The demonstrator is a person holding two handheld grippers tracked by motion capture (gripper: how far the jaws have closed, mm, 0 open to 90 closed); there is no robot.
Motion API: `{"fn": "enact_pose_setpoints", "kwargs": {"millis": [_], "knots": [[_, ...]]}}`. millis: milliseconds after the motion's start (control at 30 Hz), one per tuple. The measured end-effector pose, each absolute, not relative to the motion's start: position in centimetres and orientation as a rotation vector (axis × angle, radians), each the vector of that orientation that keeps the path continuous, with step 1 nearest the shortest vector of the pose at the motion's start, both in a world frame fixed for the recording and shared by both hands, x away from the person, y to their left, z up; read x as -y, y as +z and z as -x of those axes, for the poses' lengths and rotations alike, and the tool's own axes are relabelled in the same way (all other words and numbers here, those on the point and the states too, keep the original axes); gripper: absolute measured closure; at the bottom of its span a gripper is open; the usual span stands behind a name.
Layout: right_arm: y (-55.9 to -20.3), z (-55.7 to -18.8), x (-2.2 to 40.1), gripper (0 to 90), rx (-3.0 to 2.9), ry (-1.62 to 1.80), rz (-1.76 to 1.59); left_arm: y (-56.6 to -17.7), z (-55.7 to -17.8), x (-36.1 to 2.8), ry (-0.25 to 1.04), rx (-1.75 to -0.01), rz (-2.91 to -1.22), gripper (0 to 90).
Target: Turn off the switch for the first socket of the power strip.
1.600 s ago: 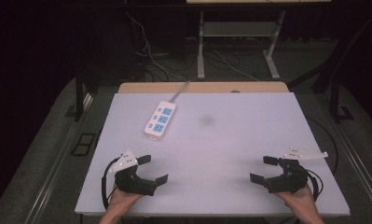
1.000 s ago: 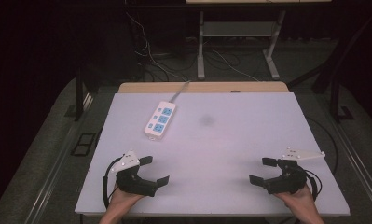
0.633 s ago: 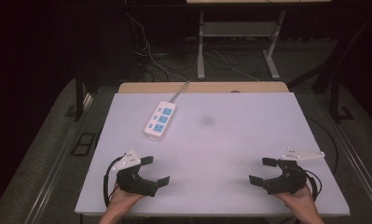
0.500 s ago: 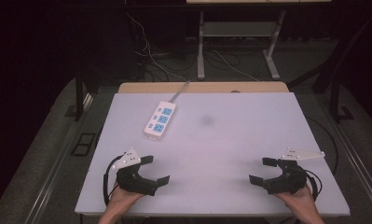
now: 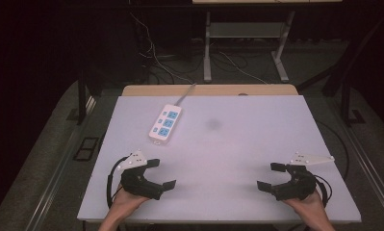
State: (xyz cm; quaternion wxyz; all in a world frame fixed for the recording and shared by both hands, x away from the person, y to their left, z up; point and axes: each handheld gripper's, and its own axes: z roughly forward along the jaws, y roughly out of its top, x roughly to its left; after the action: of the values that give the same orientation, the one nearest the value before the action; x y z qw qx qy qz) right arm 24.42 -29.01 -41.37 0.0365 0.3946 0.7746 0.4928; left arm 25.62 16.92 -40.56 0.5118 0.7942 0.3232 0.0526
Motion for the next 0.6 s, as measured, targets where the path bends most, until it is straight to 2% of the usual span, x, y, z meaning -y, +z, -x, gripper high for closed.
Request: {"fn": "enact_pose_setpoints", "kwargs": {"millis": [600], "knots": [[-41.4,-24.4,29.1,0.3,-2.375,1.500,-1.213,-40.3,-28.0,-16.6,0.094,-0.778,-1.974,0.0]]}}
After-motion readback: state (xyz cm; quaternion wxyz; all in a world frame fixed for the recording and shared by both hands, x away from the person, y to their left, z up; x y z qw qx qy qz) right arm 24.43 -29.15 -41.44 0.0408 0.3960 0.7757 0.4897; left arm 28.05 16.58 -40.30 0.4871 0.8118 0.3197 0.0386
